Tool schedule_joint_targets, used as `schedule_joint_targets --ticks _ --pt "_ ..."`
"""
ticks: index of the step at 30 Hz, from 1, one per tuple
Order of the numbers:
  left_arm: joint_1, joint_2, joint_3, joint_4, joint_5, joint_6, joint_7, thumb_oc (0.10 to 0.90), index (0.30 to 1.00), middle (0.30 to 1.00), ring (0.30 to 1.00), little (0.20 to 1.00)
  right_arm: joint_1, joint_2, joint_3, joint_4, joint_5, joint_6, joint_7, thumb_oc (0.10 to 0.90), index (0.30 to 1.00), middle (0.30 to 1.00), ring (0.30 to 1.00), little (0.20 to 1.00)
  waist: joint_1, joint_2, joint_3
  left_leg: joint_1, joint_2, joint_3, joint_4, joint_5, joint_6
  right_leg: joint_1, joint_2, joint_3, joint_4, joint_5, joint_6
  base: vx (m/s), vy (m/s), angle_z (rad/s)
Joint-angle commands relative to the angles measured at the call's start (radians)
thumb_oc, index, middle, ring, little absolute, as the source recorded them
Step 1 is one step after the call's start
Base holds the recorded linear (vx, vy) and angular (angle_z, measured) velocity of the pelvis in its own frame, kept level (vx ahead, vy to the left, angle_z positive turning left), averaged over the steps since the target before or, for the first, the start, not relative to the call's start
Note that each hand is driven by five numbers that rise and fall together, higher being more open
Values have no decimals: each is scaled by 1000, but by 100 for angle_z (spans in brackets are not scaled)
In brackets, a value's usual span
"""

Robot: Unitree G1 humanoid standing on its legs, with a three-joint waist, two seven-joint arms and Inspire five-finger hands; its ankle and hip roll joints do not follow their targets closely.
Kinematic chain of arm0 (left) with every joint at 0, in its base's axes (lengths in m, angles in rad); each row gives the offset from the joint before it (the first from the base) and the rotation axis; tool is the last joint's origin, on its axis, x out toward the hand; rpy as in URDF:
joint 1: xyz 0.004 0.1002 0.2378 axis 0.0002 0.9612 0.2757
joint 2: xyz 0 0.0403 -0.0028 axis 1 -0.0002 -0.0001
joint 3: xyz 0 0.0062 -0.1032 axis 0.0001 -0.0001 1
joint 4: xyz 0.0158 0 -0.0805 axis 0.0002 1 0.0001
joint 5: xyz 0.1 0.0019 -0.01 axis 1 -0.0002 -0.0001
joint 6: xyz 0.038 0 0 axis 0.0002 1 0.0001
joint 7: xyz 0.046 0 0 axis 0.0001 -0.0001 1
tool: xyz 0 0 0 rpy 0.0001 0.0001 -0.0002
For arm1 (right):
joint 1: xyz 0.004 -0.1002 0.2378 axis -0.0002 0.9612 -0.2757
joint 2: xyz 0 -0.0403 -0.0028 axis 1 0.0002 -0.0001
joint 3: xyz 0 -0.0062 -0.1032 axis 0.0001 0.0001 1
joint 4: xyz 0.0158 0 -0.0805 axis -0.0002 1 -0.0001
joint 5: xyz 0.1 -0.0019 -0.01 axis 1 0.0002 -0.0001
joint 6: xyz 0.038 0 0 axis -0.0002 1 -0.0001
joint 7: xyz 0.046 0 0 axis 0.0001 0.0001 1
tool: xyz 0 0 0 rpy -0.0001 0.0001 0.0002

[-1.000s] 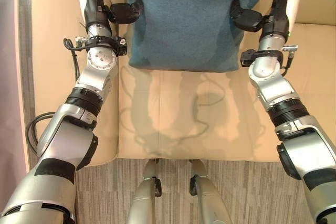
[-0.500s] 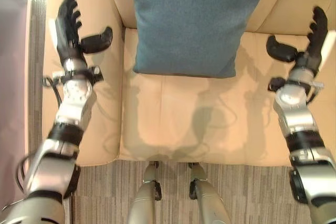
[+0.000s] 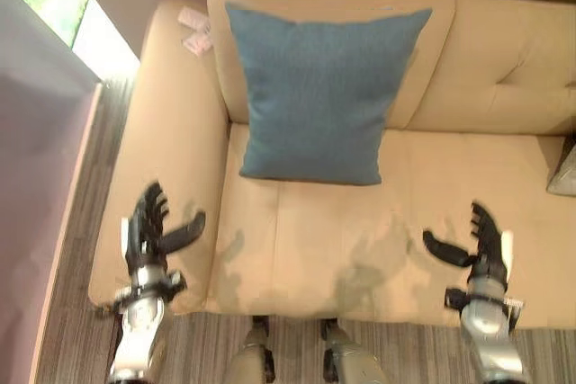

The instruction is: Pick up all the scattered cushions and arrange them neatly on the sofa.

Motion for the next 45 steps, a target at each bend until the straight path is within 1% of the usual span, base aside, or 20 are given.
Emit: schedule_joint_targets --ticks 1,3,4,6,10,15,18,20,22,23,24,26,28,29,31,33,37,39,42,45 --pt "-12 43 7 65 105 -29 -24 800 900 900 900 900 3 -19 -4 25 22 -77 25 800 900 900 900 900 15 -57 -144 68 -20 54 3 -111 -19 31 -29 -17 3 -71 57 -20 -8 12" --pt "-2 25 -11 159 119 -13 -30 800 900 900 900 900 14 -5 26 65 16 -75 38 800 900 900 900 900 19 -59 -148 95 -19 55 3 -114 -17 61 -26 -19 3 -77 55 -28 -18 6" --pt "12 14 -37 265 167 3 -31 800 900 900 900 900 28 0 72 124 -10 -73 49 800 900 900 900 900 25 -63 -152 123 -17 58 3 -117 -14 93 -20 -20 3 -86 51 -19 -18 5" --pt "10 12 -52 309 187 6 -27 800 900 900 900 900 28 2 92 148 -20 -75 52 800 900 900 900 900 27 -64 -152 136 -16 58 3 -119 -13 107 -18 -19 3 -89 51 -24 -19 5" --pt "-1 15 -116 511 340 29 -24 800 900 900 900 900 29 -3 174 299 -77 -72 59 800 900 900 900 900 33 -64 -164 182 -10 63 3 -131 -13 152 -11 -17 3 -104 48 -18 -25 5" --pt "-41 16 -123 696 371 42 -20 800 900 900 900 900 14 7 232 445 -65 -62 84 800 900 900 900 900 36 -68 -161 209 2 59 3 -128 -21 186 1 -15 3 -125 41 -57 -65 -1" --pt "-78 18 -137 724 371 45 -15 800 900 900 900 900 -9 13 240 482 -35 -60 86 800 900 900 900 900 30 -70 -143 177 16 59 22 -109 -31 173 5 -10 3 -129 32 -136 -46 11" --pt "-105 20 -146 736 378 46 -11 800 900 900 900 900 -25 8 248 485 -25 -57 87 800 900 900 900 900 28 -83 -127 101 19 61 123 -114 -35 160 -4 -20 3 -124 26 -228 -52 21" --pt "-122 16 -152 757 383 50 -13 800 900 900 900 900 -46 -4 260 493 -22 -52 86 800 900 900 900 900 28 -104 -110 61 12 76 230 -167 -32 138 -25 -30 3 -107 22 -282 -27 28" --pt "-121 6 -149 767 386 51 -15 800 900 900 900 900 -54 -9 265 498 -24 -48 90 800 900 900 900 900 27 -114 -107 66 1 73 324 -239 -18 129 -39 -33 3 -89 22 -185 -4 25" --pt "-121 6 -149 767 386 51 -15 800 900 900 900 900 -54 -9 265 498 -24 -48 90 800 900 900 900 900 25 -115 -109 62 -1 72 323 -236 -18 125 -41 -34 3 -88 22 -127 25 14" --pt "-118 -2 -145 777 385 54 -17 800 900 900 900 900 -60 -10 262 500 -24 -47 92 800 900 900 900 900 17 -117 -119 95 -9 71 353 -277 -10 118 -46 -36 3 -80 25 -60 53 -7" --pt "-117 -7 -142 791 386 55 -24 800 900 900 900 900 -61 -9 258 519 -25 -44 96 800 900 900 900 900 8 -110 -129 144 -11 72 350 -296 -12 114 -47 -38 3 -69 29 -47 120 6" --pt "-116 -13 -152 793 396 56 -30 800 900 900 900 900 -58 -3 258 540 -27 -41 104 800 900 900 900 900 -11 -92 -147 223 -11 81 283 -314 -13 100 -44 -49 3 -57 37 -29 131 21" --pt "-119 -18 -162 792 403 57 -28 800 900 900 900 900 -59 -1 259 552 -28 -41 102 800 900 900 900 900 -18 -83 -150 254 -13 92 233 -323 -10 92 -42 -50 3 -50 42 -43 122 33" --pt "-126 -19 -168 790 404 60 -28 800 900 900 900 900 -65 1 261 565 -27 -38 102 800 900 900 900 900 -21 -79 -152 265 -16 91 192 -319 -8 79 -46 -51 4 -38 46 -80 111 32" --pt "-167 -23 -199 775 394 51 -26 800 900 900 900 900 -101 9 288 599 -54 -14 102 800 900 900 900 900 -13 -87 -127 258 -87 -2 109 -309 24 2 -80 -39 21 31 77 -245 174 -5" --pt "-166 -24 -207 774 398 50 -30 800 900 900 900 900 -114 10 295 610 -72 -3 102 800 900 900 900 900 -6 -89 -119 256 -102 -7 86 -298 36 -20 -90 -31 39 39 90 -204 139 -11" --pt "-182 -18 -214 779 392 54 -37 800 900 900 900 900 -139 21 311 645 -85 12 109 800 900 900 900 900 0 -89 -98 236 -105 -1 77 -271 54 -64 -97 -14 130 15 99 -247 98 -18" --pt "-197 -6 -214 780 382 60 -37 800 900 900 900 900 -156 24 321 682 -88 22 114 800 900 900 900 900 16 -83 -90 203 -101 9 91 -255 72 -55 -82 5 239 -57 77 -232 62 -16"
